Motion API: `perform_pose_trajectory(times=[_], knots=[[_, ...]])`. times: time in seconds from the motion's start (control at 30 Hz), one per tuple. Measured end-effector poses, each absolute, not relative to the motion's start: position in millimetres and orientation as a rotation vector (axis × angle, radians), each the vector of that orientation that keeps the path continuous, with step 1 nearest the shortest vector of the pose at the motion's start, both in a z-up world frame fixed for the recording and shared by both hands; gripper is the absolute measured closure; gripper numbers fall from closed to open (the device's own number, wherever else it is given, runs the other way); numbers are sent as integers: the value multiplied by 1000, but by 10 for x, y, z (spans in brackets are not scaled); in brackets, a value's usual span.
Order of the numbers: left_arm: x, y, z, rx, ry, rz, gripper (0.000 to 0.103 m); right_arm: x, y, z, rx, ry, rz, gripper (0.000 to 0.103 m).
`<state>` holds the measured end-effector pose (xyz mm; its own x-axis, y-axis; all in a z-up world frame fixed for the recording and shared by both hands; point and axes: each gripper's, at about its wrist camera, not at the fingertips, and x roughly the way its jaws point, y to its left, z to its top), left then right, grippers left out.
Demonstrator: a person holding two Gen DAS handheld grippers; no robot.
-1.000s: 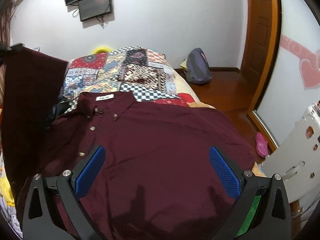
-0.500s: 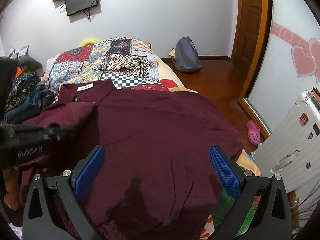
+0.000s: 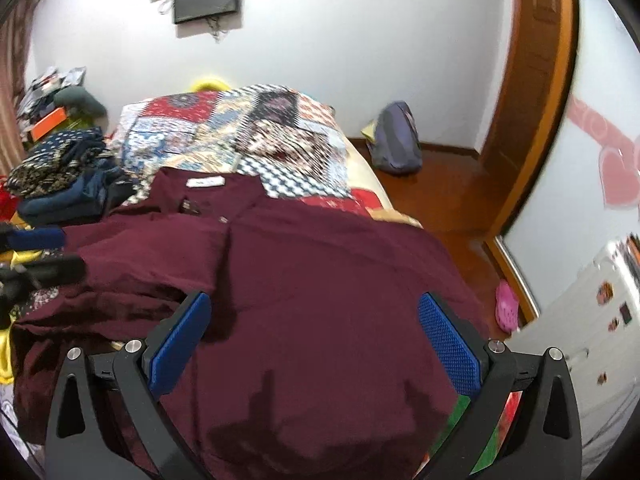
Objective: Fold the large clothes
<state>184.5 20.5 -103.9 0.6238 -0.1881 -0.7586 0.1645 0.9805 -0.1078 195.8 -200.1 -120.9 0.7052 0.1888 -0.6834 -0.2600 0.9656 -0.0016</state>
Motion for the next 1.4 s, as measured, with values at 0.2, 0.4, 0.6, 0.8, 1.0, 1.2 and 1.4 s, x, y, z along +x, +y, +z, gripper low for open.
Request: perform_pose_trajectory(times=[0.2,0.4,0.6,0.8,1.0,1.2,1.4], knots=[[1707,914,-874,-6,804,-1,27,1967,-1567,-1032,-126,687,330,0],[1588,1630,-992,-47,820,149,25,1928,-880,-1039,-247,660,503,0],[1429,2040,-1274,-77,872,217,25,2089,-175,-1446,-441,795,655,1],[1300,2244,-1515,-127,918,242,25,2129,236,-1864,-655,953,745,2],[1293,2260,-1645,-127,936,250,25,2097,370,-2047,-803,981,790,21],[1335,2160,-1640,-118,940,240,25,2164,366,-2055,-758,989,799,73],[1397,2011,-1588,-68,930,238,25,2369,68,-1745,-620,927,754,83]])
